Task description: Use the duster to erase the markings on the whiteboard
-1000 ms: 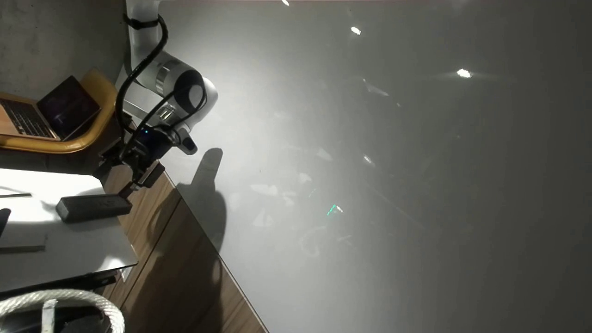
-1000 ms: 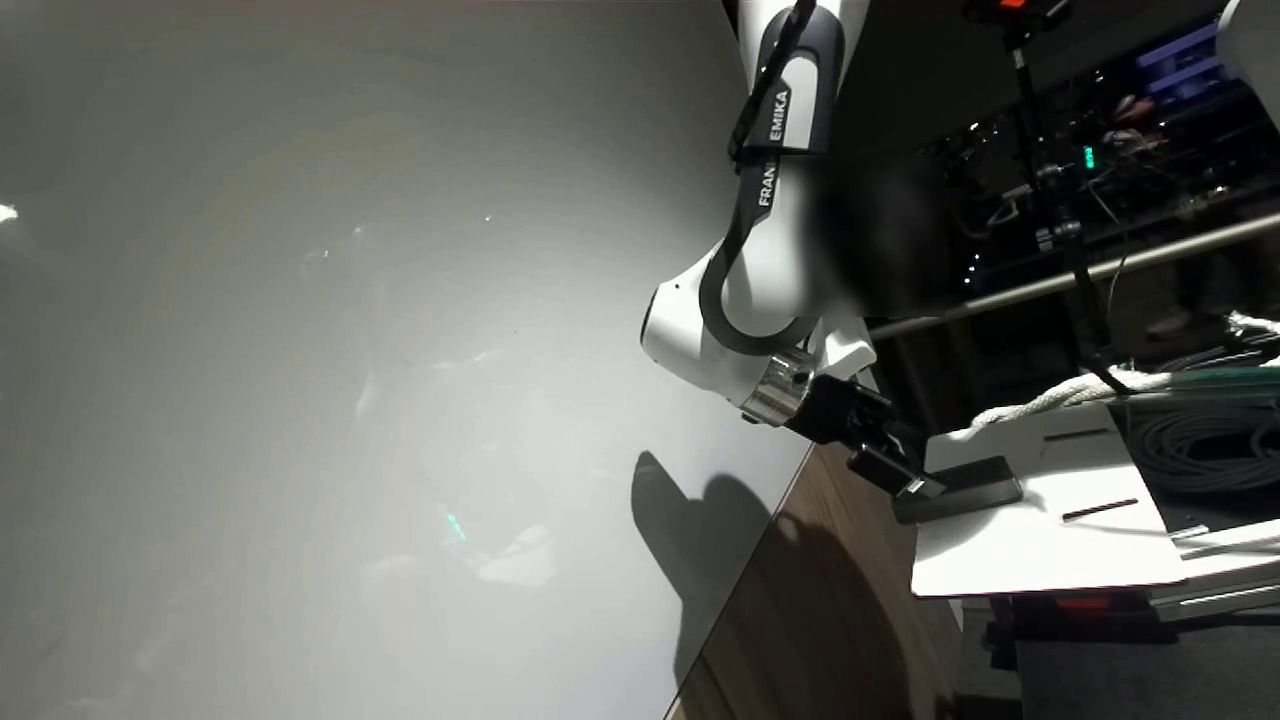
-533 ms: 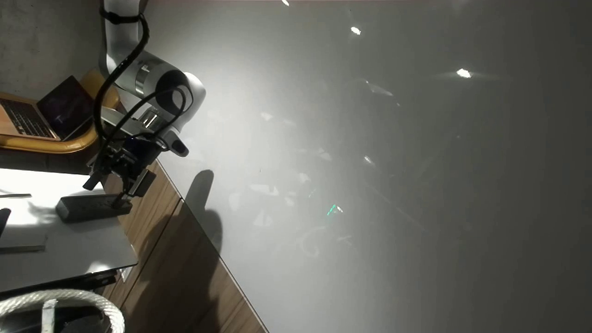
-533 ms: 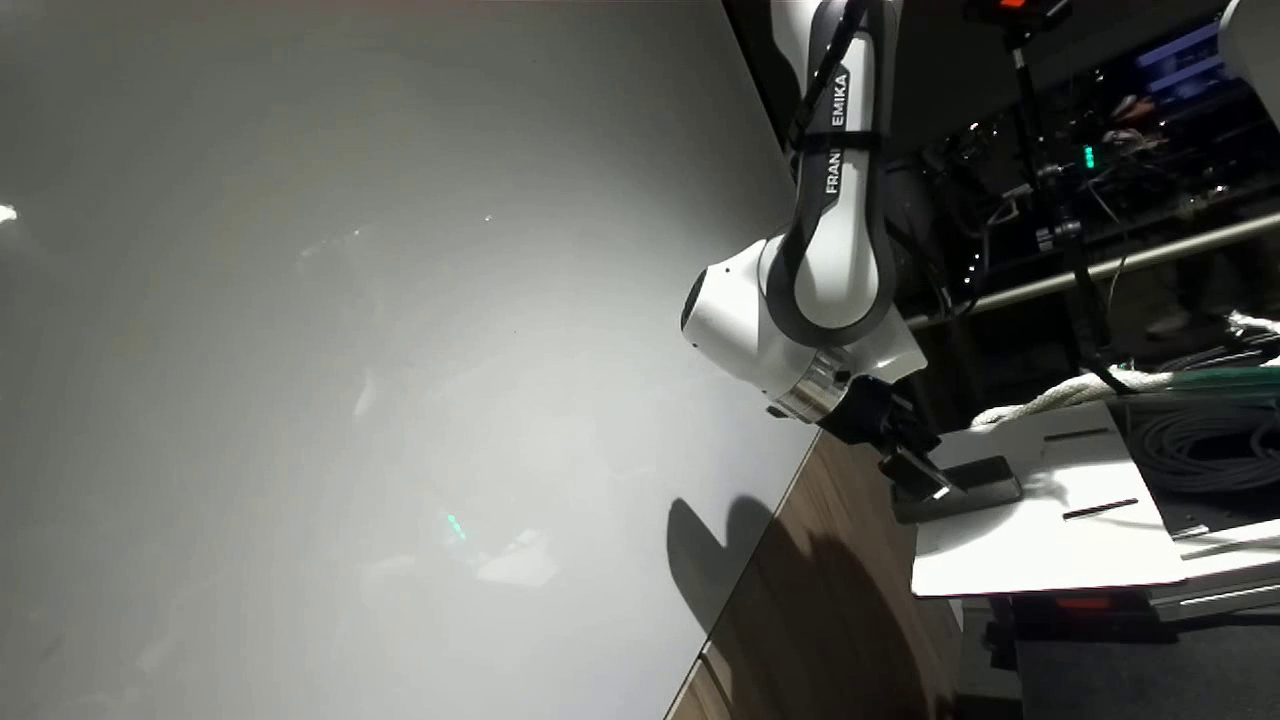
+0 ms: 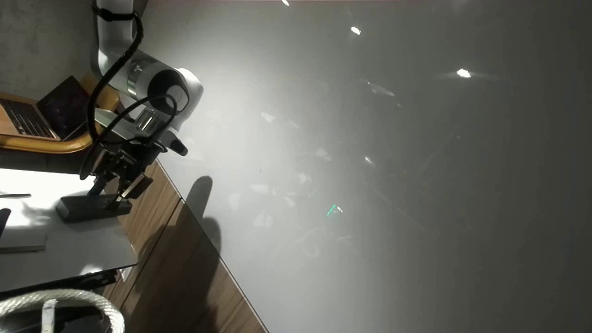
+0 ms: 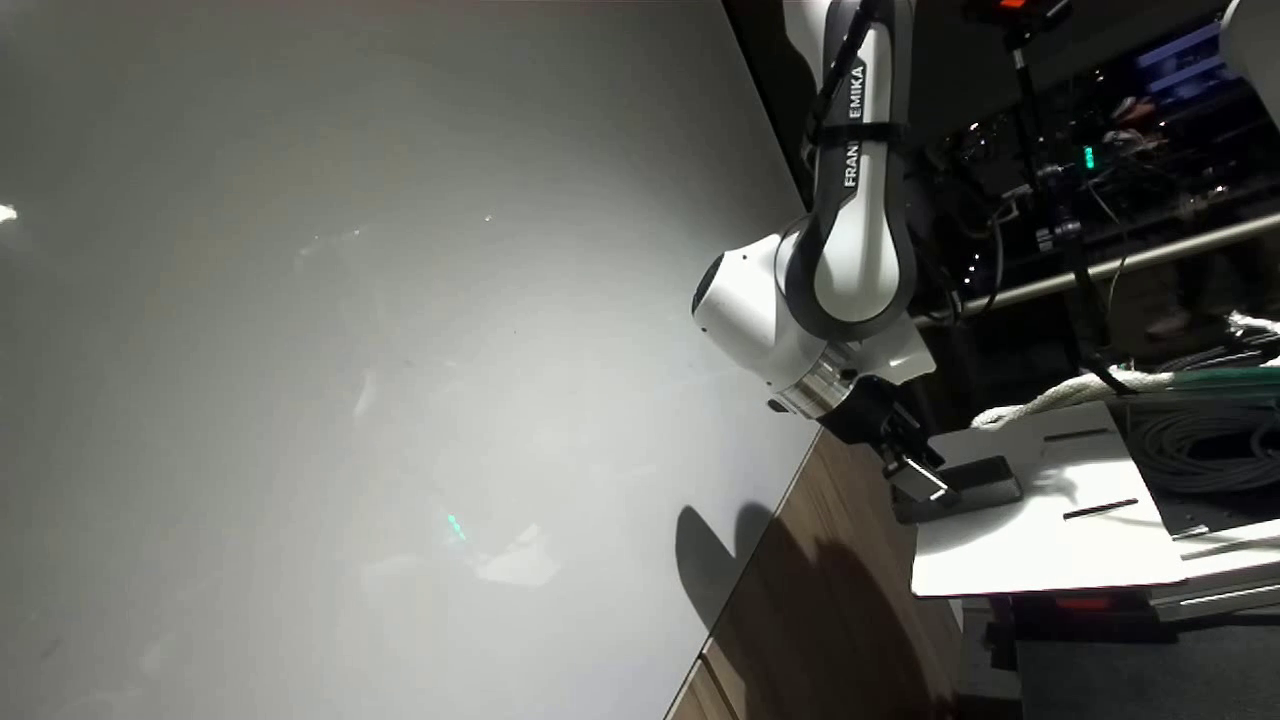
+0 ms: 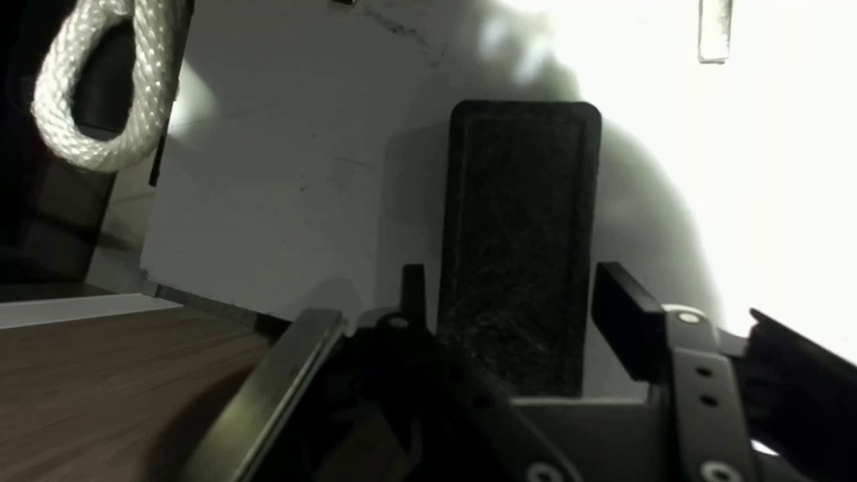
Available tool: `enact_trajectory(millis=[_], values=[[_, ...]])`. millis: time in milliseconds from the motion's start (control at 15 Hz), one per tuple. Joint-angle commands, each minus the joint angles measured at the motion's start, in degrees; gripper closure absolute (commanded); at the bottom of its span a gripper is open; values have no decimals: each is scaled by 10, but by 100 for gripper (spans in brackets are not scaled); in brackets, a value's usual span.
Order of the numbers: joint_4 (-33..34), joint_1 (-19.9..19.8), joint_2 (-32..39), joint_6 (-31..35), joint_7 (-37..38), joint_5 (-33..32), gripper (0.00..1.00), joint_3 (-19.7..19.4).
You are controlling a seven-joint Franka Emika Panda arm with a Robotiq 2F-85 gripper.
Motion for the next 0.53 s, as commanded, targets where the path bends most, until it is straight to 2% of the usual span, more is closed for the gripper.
enact_trajectory(millis=[0,67,133,467], values=[[-20,-8,-22,18,-10,-6,65,-3],[-21,-10,-23,18,-11,-6,72,-3],[-22,-11,-24,19,-11,-5,74,-3],[-20,-14,-30,17,1,-13,76,-7]])
